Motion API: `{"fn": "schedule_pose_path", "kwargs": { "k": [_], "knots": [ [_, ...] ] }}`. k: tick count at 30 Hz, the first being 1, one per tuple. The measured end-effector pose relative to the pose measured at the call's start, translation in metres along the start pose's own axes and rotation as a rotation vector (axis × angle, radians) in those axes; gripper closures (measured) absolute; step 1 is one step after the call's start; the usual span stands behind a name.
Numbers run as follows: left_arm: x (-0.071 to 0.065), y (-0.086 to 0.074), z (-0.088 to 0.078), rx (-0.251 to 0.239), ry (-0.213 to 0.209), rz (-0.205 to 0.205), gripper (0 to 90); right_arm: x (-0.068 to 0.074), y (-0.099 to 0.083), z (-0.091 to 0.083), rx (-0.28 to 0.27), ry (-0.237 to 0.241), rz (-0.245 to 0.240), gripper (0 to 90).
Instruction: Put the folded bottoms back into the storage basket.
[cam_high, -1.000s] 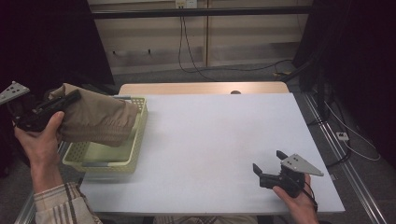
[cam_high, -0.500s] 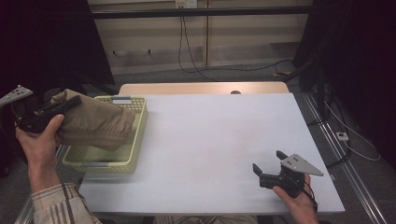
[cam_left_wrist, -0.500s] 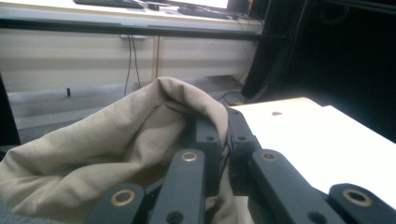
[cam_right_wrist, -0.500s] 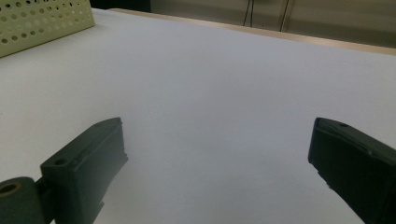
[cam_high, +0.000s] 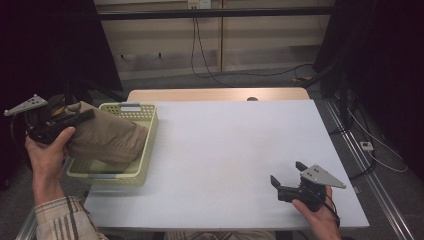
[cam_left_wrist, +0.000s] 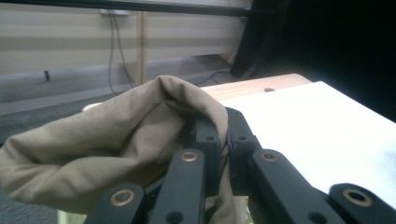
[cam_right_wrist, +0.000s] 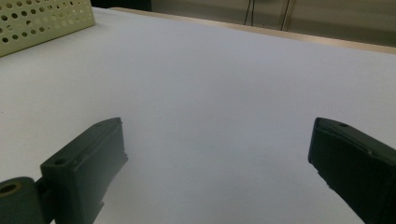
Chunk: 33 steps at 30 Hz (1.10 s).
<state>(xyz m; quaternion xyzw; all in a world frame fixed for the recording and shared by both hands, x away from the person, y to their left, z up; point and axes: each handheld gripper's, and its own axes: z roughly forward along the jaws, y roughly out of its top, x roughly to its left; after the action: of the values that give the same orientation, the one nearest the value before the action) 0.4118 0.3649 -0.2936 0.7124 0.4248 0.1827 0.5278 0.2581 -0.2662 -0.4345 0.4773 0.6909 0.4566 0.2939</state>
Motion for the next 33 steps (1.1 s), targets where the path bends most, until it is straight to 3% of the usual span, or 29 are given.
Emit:
{"fn": "schedule_pose_path", "kwargs": {
  "k": [3,5,10,12,17,23,26,31,33],
  "knots": [
    [0.002,-0.002,0.004,0.047,0.031,-0.006,86.5,0.0,0.0,0.0,0.001,0.001,0.003,3.9],
    [0.007,-0.005,0.007,0.079,0.047,-0.036,86.4,0.0,0.0,0.0,0.001,0.001,0.003,4.0],
    [0.016,-0.011,0.005,0.085,0.052,-0.062,86.4,0.0,0.0,0.0,0.001,0.0,0.0,3.9],
    [0.018,-0.012,0.005,0.099,0.078,-0.061,86.4,0.0,0.0,0.0,0.003,-0.001,0.001,4.0],
    [0.024,-0.018,0.011,0.141,0.089,-0.073,86.4,0.0,0.0,0.0,0.002,-0.002,0.0,4.0],
    [0.026,-0.022,0.022,0.107,0.006,-0.078,86.4,0.0,0.0,0.001,0.004,0.001,0.002,4.0],
    [0.025,-0.022,0.027,0.115,0.005,-0.067,86.4,0.0,0.0,0.001,0.004,0.001,0.001,4.0],
    [0.022,-0.023,0.034,0.193,0.116,-0.019,86.3,0.0,0.0,0.001,0.004,0.0,0.001,4.0],
    [0.021,-0.023,0.038,0.208,0.125,-0.016,86.3,0.0,0.0,0.001,0.003,-0.001,0.0,4.0]
  ]
}}
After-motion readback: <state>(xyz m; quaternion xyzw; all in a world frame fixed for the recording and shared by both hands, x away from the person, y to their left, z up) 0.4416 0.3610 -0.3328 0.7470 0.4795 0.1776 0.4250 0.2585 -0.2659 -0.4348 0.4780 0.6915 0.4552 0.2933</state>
